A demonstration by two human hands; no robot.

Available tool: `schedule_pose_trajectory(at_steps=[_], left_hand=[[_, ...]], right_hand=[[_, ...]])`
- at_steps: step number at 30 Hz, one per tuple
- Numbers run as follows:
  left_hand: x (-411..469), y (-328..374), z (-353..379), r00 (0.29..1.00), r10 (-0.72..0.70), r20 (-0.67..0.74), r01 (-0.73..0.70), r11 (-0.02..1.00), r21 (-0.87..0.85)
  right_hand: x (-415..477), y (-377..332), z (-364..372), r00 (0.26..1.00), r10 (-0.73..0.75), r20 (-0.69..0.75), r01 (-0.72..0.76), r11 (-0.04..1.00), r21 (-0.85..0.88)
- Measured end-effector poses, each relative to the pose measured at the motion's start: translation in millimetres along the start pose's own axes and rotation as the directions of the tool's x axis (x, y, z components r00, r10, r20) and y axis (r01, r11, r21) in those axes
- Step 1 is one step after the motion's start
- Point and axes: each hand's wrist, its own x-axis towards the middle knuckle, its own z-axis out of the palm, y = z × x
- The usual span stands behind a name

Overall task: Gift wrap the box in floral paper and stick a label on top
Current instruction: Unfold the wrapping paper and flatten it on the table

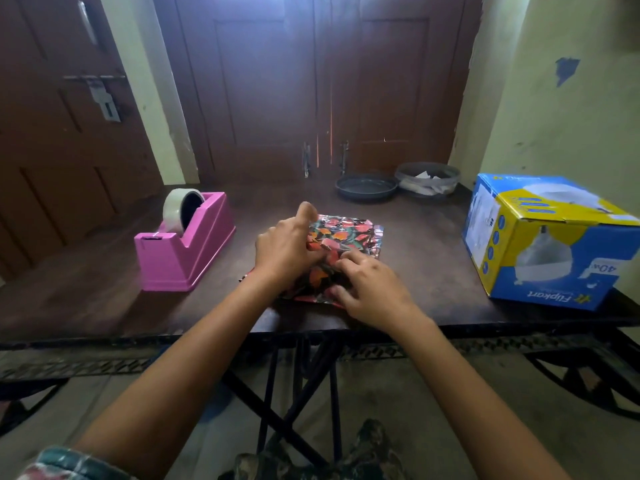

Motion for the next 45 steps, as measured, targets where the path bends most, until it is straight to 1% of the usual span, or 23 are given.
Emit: schedule_pose_trajectory(at_steps=[2,4,6,8,11,14,17,20,22,24,25,26,27,29,30,31,32,35,37,38,41,43,45], left_hand=[[5.7,4.8,-2.7,0.998,0.041,0.048,-0.046,0.993,0.112],[12.2,10.0,-1.2,0.995,0.057,0.080,-0.068,0.987,0.142],[18.2,11.6,3.1,0.996,0.026,0.088,-0.032,0.997,0.072],[23.8,8.2,8.3,0.995,-0.055,0.085,0.061,0.996,-0.069],[31.6,-1.4,17.7,0.989,-0.125,0.075,0.139,0.968,-0.211],[39.0,-10.3,16.6,0.981,-0.192,0.003,0.185,0.943,-0.276],[53.8,-26.7,-7.1,0.946,-0.307,-0.107,0.256,0.905,-0.339],[66.4,-50.4,-40.1,0.875,-0.418,-0.245,0.329,0.884,-0.334],[68.3,-60.9,-50.9,0.854,-0.441,-0.275,0.362,0.885,-0.294],[63.2,-60.5,-50.3,0.881,-0.391,-0.267,0.334,0.913,-0.234],[58.8,-58.0,-47.6,0.904,-0.334,-0.266,0.293,0.939,-0.181],[54.2,-56.0,-42.8,0.933,-0.242,-0.265,0.219,0.969,-0.114],[50.0,-54.2,-38.3,0.958,-0.115,-0.261,0.107,0.993,-0.044],[44.3,-50.4,-30.1,0.971,0.132,-0.202,-0.123,0.991,0.056],[42.9,-47.1,-28.7,0.966,0.208,-0.153,-0.194,0.976,0.102],[41.2,-43.4,-27.6,0.964,0.246,-0.097,-0.229,0.960,0.160],[40.5,-39.0,-26.8,0.965,0.256,-0.061,-0.237,0.947,0.218],[40.2,-27.9,-25.2,0.967,0.239,-0.093,-0.199,0.928,0.314],[41.5,-23.9,-25.0,0.966,0.240,-0.099,-0.193,0.918,0.346],[42.0,-22.6,-24.6,0.970,0.227,-0.090,-0.187,0.927,0.324],[43.5,-19.3,-22.1,0.983,0.172,-0.072,-0.162,0.979,0.123],[46.7,-19.9,-18.7,0.984,0.160,-0.080,-0.155,0.986,0.055],[49.5,-21.0,-16.8,0.984,0.153,-0.095,-0.150,0.988,0.042]], right_hand=[[-0.5,-0.3,8.5,1.000,0.024,0.015,-0.024,1.000,0.018],[-1.1,0.8,15.1,0.997,0.030,0.076,-0.033,0.999,0.033],[-1.6,2.8,17.0,0.985,0.034,0.171,-0.042,0.998,0.046],[-0.6,4.1,16.4,0.967,0.033,0.251,-0.039,0.999,0.018],[2.9,4.3,14.9,0.949,0.036,0.314,-0.034,0.999,-0.011],[3.9,4.5,13.4,0.935,0.057,0.349,-0.057,0.998,-0.008],[3.4,5.3,12.9,0.933,0.057,0.355,-0.056,0.998,-0.014],[3.9,4.3,11.2,0.931,0.053,0.360,-0.051,0.999,-0.015],[3.3,3.1,7.8,0.928,0.051,0.369,-0.050,0.999,-0.013],[3.9,1.9,5.2,0.937,0.056,0.345,-0.057,0.998,-0.006],[4.4,1.7,3.6,0.945,0.068,0.321,-0.069,0.998,-0.008],[5.4,1.0,2.0,0.954,0.086,0.286,-0.083,0.996,-0.021],[7.2,0.2,-0.2,0.965,0.103,0.243,-0.095,0.995,-0.044],[11.8,-2.6,-5.3,0.979,0.136,0.151,-0.125,0.989,-0.077],[14.8,-5.1,-7.8,0.984,0.150,0.099,-0.142,0.987,-0.080],[17.2,-7.8,-9.8,0.985,0.164,0.058,-0.160,0.984,-0.075],[19.3,-10.2,-12.2,0.983,0.183,0.027,-0.180,0.981,-0.072],[24.9,-12.0,-14.4,0.973,0.225,-0.044,-0.228,0.970,-0.082],[28.3,-9.3,-13.5,0.982,0.178,-0.065,-0.185,0.975,-0.127],[29.9,-7.7,-13.0,0.990,0.137,-0.047,-0.142,0.979,-0.143],[34.3,-1.8,-7.5,0.997,0.054,0.055,-0.049,0.995,-0.082],[35.3,3.5,-1.0,0.986,0.057,0.159,-0.049,0.997,-0.052],[33.2,7.8,6.8,0.963,0.082,0.257,-0.069,0.996,-0.059]])
